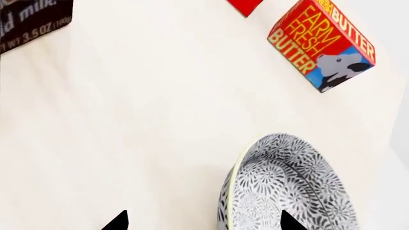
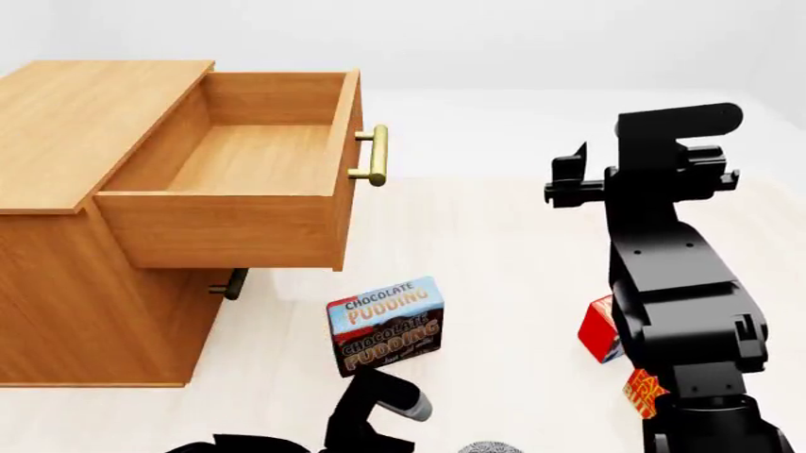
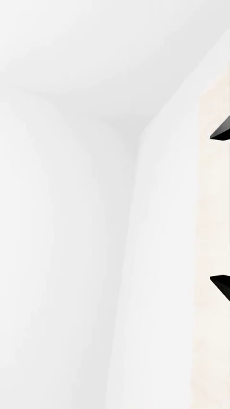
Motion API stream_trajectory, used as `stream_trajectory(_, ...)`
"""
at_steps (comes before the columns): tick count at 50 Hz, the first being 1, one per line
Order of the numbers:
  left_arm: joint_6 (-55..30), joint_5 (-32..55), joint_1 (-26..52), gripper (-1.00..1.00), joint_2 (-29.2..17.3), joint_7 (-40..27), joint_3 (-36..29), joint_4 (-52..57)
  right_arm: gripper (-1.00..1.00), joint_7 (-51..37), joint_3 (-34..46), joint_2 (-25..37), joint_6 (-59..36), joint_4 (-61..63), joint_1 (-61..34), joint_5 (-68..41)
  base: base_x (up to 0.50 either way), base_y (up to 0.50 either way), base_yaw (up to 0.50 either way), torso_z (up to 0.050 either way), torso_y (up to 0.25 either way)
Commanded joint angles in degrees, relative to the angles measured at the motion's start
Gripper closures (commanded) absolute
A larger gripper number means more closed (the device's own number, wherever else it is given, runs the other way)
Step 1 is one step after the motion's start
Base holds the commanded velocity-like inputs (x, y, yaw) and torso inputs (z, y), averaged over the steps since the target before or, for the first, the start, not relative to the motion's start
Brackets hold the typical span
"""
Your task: Put the bowl in the top drawer of the cabinet.
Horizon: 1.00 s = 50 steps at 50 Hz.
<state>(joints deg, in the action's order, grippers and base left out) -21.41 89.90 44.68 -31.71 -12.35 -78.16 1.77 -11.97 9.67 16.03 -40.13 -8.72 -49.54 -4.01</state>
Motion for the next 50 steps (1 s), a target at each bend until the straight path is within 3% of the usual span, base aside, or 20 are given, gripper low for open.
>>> stream_trajectory(1, -0.90, -1.74, 0.36, -1.00, 4.69, -0.60, -1.54, -5.17, -1.00, 0.05, -0.04, 0.05, 0.63, -0.51, 0.26, -0.38, 0.00, 0.00, 0.00, 0.000, 0.000)
stream_trajectory(17, -2.43, -6.69, 1.09, -1.00, 10.14, -4.48, -5.03, -6.81, -1.00, 0.44, -1.22, 0.42, 2.20, -1.02, 1.26, -1.70, 0.00, 0.00, 0.00, 0.000, 0.000)
stream_trajectory(28, -2.35, -13.11, 0.25, -1.00, 11.47, -7.30, -8.77, -4.96, -1.00, 0.43, -1.73, 0.69, 1.84, 0.52, 2.09, -2.40, 0.00, 0.00, -0.01, 0.000, 0.000)
stream_trajectory(29, -2.13, -13.55, 0.13, 1.00, 11.35, -7.34, -8.91, -4.67, -1.00, 0.42, -1.73, 0.70, 1.80, 0.61, 2.14, -2.43, 0.00, 0.00, 0.00, 0.000, 0.000)
stream_trajectory(50, 4.43, -8.05, 2.72, 1.00, -0.59, -10.72, -0.17, 16.47, -1.00, 0.08, -1.62, 1.03, 0.56, 2.78, 2.80, -2.88, 0.00, 0.00, 0.00, 0.000, 0.000)
